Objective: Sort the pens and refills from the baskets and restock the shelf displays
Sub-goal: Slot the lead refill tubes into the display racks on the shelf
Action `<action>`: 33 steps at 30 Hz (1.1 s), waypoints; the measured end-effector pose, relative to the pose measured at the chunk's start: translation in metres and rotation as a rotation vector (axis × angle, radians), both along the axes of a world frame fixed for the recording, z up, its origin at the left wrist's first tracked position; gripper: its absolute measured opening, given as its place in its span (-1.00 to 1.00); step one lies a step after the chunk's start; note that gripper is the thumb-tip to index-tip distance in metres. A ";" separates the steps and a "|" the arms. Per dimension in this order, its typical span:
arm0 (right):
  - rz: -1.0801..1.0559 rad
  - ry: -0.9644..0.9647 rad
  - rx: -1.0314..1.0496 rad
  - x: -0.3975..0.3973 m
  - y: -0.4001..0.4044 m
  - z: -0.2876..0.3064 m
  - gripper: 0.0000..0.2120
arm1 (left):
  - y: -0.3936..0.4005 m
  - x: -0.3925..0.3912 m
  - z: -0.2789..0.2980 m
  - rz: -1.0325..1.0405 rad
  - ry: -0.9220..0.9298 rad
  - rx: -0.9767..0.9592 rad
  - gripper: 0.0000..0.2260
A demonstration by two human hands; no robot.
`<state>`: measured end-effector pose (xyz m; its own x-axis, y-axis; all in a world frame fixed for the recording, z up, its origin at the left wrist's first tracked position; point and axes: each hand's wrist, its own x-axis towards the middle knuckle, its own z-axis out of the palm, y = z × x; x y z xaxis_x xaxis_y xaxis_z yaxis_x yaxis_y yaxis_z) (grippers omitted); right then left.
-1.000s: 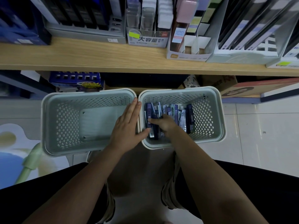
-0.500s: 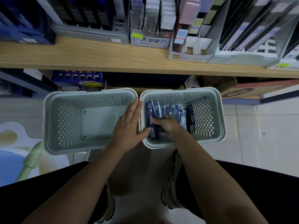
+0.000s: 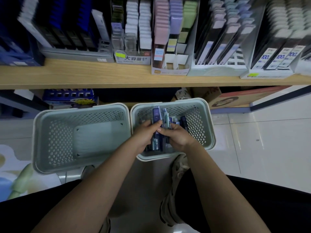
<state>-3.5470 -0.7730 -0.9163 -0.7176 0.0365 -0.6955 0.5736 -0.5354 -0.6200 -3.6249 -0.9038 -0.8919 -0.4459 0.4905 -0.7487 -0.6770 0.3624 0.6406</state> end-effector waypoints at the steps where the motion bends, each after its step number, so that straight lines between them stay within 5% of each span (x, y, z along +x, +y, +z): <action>1: -0.007 0.001 -0.004 0.003 0.003 0.001 -0.37 | 0.003 0.002 0.001 -0.002 -0.080 0.014 -0.84; 6: -0.115 0.011 -0.010 0.014 0.020 0.004 -0.58 | 0.008 0.007 -0.010 0.088 -0.186 0.065 -0.68; 10: -0.119 0.035 -0.001 0.015 0.027 0.005 -0.64 | 0.009 0.007 -0.016 0.146 -0.170 0.030 -0.11; 15: -0.187 0.026 -0.027 0.011 0.023 0.009 -0.65 | 0.013 0.009 -0.014 0.153 -0.132 0.049 -0.64; 19: -0.304 0.029 -0.026 0.008 0.019 0.009 -0.70 | 0.012 0.014 -0.017 0.092 -0.114 0.078 -0.45; 27: -0.271 -0.003 -0.082 0.002 0.012 0.013 -0.68 | 0.008 0.012 -0.019 -0.007 0.055 0.063 -0.68; 33: -0.262 -0.060 0.013 0.009 0.006 0.026 -0.42 | -0.003 0.008 -0.002 0.031 0.003 0.092 -0.94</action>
<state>-3.5380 -0.7667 -0.8902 -0.6400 0.2248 -0.7347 0.4526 -0.6624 -0.5970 -3.6171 -0.9071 -0.8943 -0.4642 0.5434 -0.6995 -0.6848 0.2807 0.6725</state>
